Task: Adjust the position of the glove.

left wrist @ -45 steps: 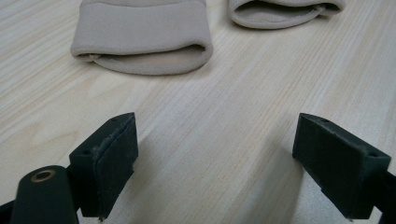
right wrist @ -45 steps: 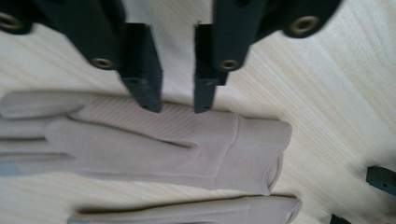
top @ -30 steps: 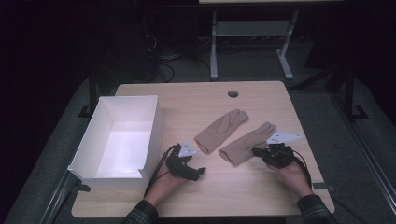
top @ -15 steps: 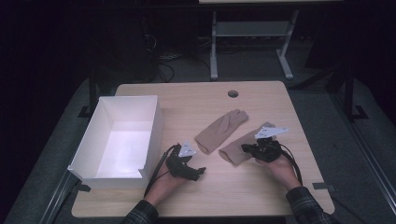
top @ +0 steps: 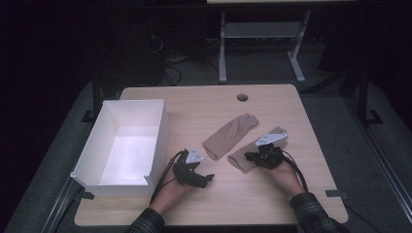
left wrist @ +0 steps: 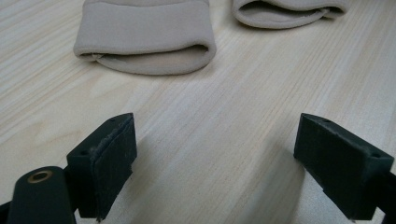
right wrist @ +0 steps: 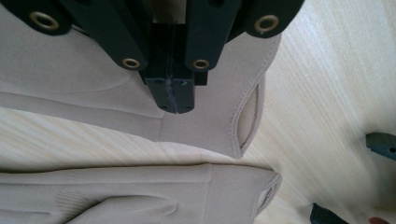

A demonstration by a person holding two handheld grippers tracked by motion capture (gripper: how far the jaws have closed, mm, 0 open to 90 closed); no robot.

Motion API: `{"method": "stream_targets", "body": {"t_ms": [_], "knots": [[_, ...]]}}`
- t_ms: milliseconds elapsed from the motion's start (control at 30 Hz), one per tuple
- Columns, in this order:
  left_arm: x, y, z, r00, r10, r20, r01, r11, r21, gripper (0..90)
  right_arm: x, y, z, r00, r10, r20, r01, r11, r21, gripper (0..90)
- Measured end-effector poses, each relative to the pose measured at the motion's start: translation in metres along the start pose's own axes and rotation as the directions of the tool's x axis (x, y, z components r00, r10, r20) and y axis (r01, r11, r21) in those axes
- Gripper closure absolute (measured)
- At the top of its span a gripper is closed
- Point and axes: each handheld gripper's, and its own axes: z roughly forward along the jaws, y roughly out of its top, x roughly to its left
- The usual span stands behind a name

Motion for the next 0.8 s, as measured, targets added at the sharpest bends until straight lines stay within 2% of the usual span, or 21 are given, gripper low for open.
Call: {"method": "stream_targets", "body": {"t_ms": [500,800], "knots": [[0.0,0.0,0.0,1.0,-0.001,-0.002,0.001,1.0,0.0,12.6,0.0,-0.003,-0.004,0.9998,0.012,-0.016,-0.012,0.999,0.03,90.0],[-0.001,0.0,0.0,1.0,-0.009,-0.001,0.009,0.9999,-0.005,12.6,0.001,-0.012,-0.017,0.9996,0.018,-0.023,-0.016,0.998,0.058,90.0]]}}
